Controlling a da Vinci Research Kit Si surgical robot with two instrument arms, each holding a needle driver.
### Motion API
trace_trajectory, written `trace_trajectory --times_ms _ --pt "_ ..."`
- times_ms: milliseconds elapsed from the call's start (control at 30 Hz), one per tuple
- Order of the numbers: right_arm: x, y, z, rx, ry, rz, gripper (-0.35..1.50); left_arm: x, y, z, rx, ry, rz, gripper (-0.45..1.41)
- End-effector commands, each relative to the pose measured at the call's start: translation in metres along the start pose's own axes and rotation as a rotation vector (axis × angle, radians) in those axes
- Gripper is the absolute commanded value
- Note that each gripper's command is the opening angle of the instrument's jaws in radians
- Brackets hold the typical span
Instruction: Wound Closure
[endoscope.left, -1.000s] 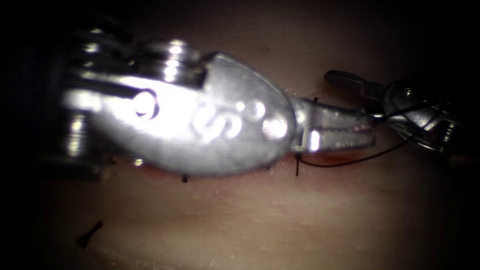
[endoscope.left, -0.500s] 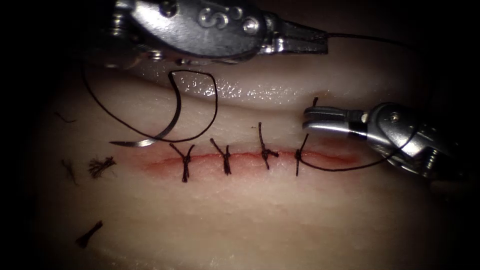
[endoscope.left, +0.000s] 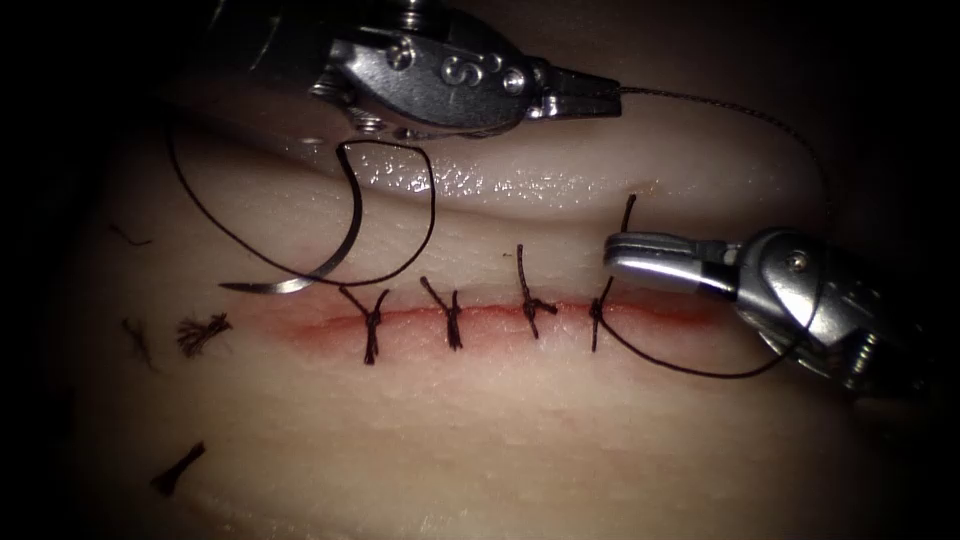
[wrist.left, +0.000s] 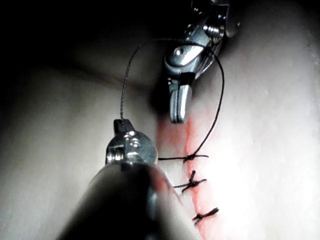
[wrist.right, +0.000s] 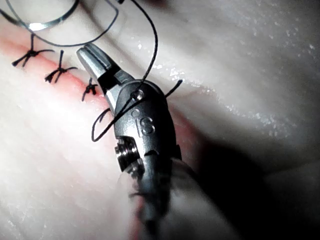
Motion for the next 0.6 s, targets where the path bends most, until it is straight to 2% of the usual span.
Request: trace_trajectory --times_ms 33,167,200,267,367,533,600 --pt "-0.0005 0.0 0.0007 -0.005 0.019 0.006 -0.06 -0.0004 0.0003 0.0011 -0.002 0.0 0.002 -0.45" --pt "0.0001 0.0002 0.0009 -0.028 0.064 0.018 -0.06 -0.0019 0.0013 0.0025 -0.004 -0.023 0.009 -0.45" --pt "0.0003 0.0002 0.0009 -0.033 0.071 0.02 -0.15 -0.0022 0.0017 0.003 -0.011 -0.024 0.005 -0.45" --pt "0.0005 0.0004 0.0011 -0.045 0.092 0.024 -0.18 -0.0027 0.0024 0.0036 -0.009 -0.03 0.009 -0.45" --pt "0.0007 0.0006 0.0014 -0.083 0.099 0.041 -0.13 -0.0034 0.0038 0.0046 -0.013 -0.03 0.006 -0.45" --pt "0.0007 0.001 0.0024 -0.143 0.122 0.089 0.09 -0.004 0.0059 0.0057 -0.022 -0.033 0.006 -0.45" --pt "0.0008 0.0011 0.0028 -0.168 0.127 0.097 0.12 -0.0042 0.0066 0.0059 -0.025 -0.033 0.005 -0.45"
